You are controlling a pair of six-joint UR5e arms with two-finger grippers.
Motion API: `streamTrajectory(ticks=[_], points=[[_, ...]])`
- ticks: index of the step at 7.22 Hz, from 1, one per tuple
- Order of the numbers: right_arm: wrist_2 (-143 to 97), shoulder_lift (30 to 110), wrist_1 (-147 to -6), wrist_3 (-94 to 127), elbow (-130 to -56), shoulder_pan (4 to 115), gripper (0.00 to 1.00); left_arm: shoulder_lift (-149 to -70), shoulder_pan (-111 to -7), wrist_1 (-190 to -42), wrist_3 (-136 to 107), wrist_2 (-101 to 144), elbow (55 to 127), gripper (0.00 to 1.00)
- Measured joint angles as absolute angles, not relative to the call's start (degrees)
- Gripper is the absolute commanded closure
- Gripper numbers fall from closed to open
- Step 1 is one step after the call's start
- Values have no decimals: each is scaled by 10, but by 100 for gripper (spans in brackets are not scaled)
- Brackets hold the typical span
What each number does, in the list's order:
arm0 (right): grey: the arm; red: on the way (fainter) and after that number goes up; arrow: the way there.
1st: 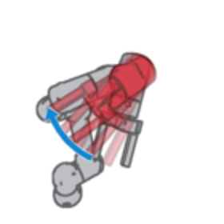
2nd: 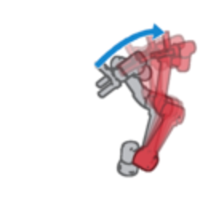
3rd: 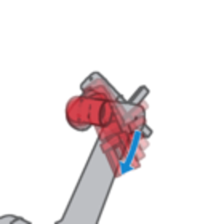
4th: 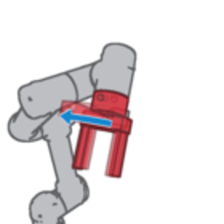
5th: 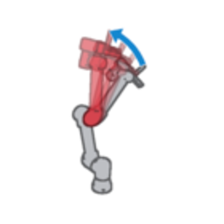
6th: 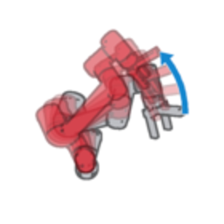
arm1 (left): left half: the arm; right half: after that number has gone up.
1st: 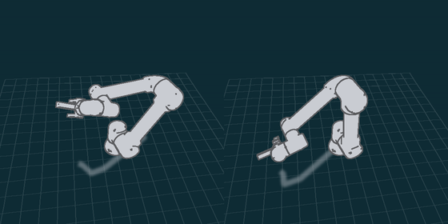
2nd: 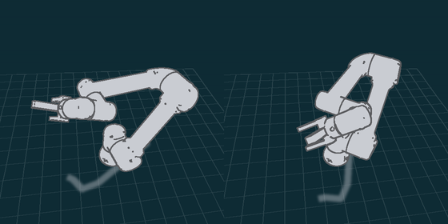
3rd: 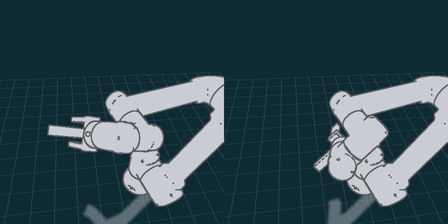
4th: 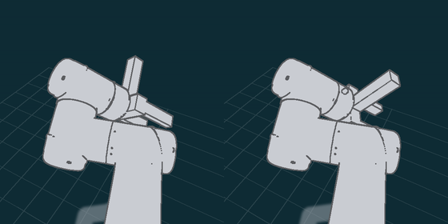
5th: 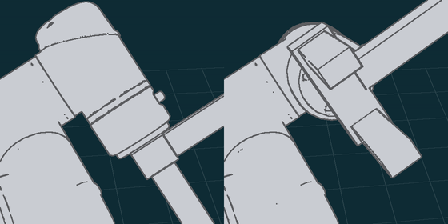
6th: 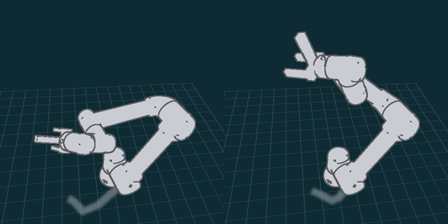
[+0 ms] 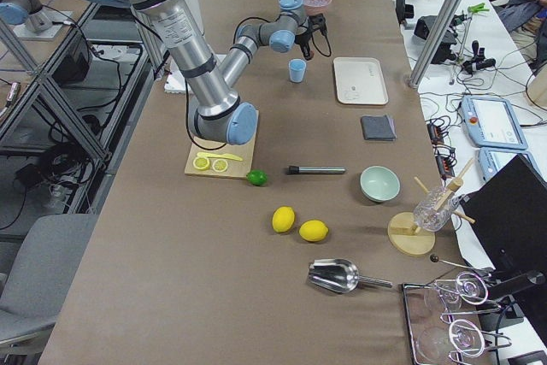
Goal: Mash ice and strawberries in cup
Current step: 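Carry the strawberry with the right gripper over the light-blue cup, then open the right gripper to drop the strawberry into the cup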
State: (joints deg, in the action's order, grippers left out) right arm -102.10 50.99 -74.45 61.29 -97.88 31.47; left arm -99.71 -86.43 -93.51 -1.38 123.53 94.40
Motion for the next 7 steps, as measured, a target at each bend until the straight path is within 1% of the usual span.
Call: streamTrajectory(ticks=[4, 5, 6, 7], points=[[-1012, 511, -744, 609, -973, 289, 100, -996, -864, -937, -14, 1235, 942, 3], [-1011, 512, -744, 609, -972, 284, 90, -996, -864, -937, -14, 1234, 942, 3], [-1011, 513, -744, 609, -972, 280, 57, -996, -864, -937, -14, 1234, 942, 3], [-1010, 515, -744, 609, -972, 277, 2, -996, -865, -937, -13, 1234, 942, 3]])
